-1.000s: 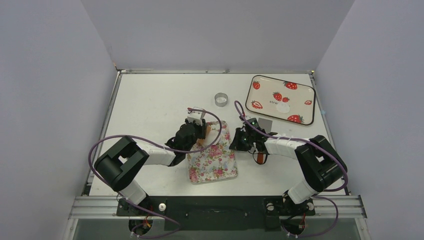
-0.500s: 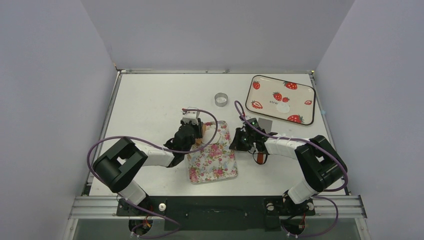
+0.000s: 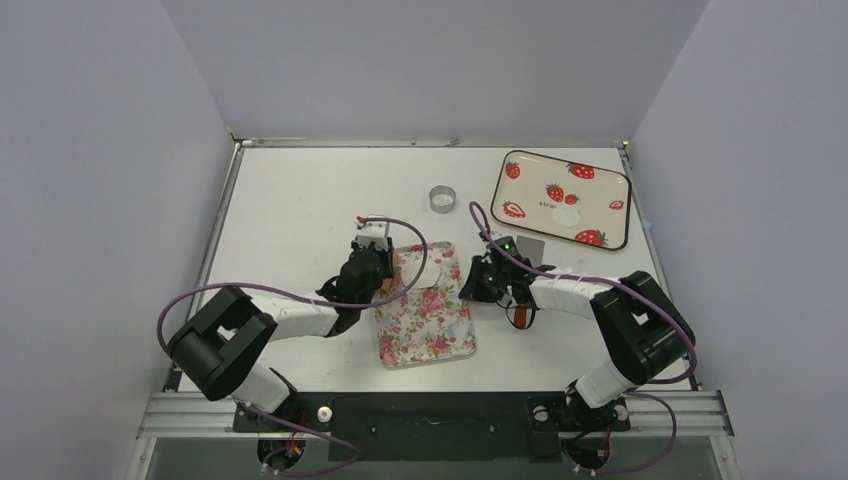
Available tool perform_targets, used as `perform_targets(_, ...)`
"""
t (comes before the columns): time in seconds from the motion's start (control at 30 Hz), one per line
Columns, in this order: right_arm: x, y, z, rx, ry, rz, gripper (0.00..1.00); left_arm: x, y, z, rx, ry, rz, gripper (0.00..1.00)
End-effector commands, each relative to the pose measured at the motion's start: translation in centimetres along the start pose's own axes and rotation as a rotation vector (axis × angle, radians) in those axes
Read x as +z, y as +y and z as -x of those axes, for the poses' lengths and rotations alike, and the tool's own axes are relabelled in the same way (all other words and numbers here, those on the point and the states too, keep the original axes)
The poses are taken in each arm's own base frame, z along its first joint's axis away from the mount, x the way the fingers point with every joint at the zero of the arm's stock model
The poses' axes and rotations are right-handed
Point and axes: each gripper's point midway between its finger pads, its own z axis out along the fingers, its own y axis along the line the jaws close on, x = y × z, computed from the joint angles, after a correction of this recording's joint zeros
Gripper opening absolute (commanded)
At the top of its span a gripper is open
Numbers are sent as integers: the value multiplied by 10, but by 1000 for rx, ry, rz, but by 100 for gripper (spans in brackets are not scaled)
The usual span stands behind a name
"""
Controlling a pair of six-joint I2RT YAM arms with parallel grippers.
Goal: Roll out the dumpling wrappers from the dough
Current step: Place the spatula at the center of the board.
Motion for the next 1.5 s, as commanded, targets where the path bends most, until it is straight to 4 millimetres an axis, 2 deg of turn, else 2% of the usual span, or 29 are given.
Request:
perform_targets(0.0,-6,-36,-33,-1,91,-148,0,-18,18,-7,159,105,-5,0)
perform_targets(0.1,-5,-34,-32,-8,89,-143,0,-25,-1,30,168,43,-101,0)
perform_targets(0.13,-5,-33,-32,-9,87,-140,0,-29,-14,34,165,31,-175,0)
perform_targets(0.17,-5,-32,-32,-12,88,-137,0,-32,-24,51,161,-31,-232,0)
perform_targets(0.2,-5,-31,-32,-14,85,-134,0,-38,-41,52,164,-43,-332,0)
perform_targets(0.27,-6,-31,-33,-18,86,-132,0,-49,-70,69,177,-137,-500,0)
perform_targets(0.3,-5,-30,-33,-20,84,-127,0,-53,-81,65,210,-148,-576,0)
perform_targets(0.33,-5,-30,-33,-20,83,-123,0,-55,-88,73,221,-194,-611,0)
perform_targets(0.37,-5,-29,-35,-20,85,-117,0,-55,-95,65,276,-200,-664,0)
perform_targets(0.5,-3,-28,-36,-19,88,-102,0,-60,-119,59,456,-305,-832,0)
perform_targets(0.7,-2,-28,-39,-26,94,-92,0,-53,-147,52,547,-334,-934,0)
perform_targets(0.83,-2,-29,-43,-20,99,-90,0,-48,-155,42,581,-328,-931,0)
perform_targets(0.87,-2,-30,-44,-20,101,-90,0,-46,-156,32,582,-286,-934,0)
perform_targets(0.9,-2,-30,-45,-19,100,-89,0,-40,-157,34,575,-269,-908,0)
perform_targets(0.93,-3,-31,-46,-16,101,-91,0,-36,-155,18,554,-190,-899,0)
perform_targets(0.97,-3,-31,-46,-16,99,-89,0,-31,-151,14,543,-165,-868,0)
perform_targets(1.03,-3,-32,-47,-15,98,-89,0,-32,-144,-3,549,-121,-846,0)
perform_targets(1.27,-4,-33,-47,-11,97,-88,0,-31,-126,-27,551,-48,-767,0)
perform_targets(1.47,-4,-33,-41,-6,89,-91,0,-42,-119,-71,443,107,-746,0)
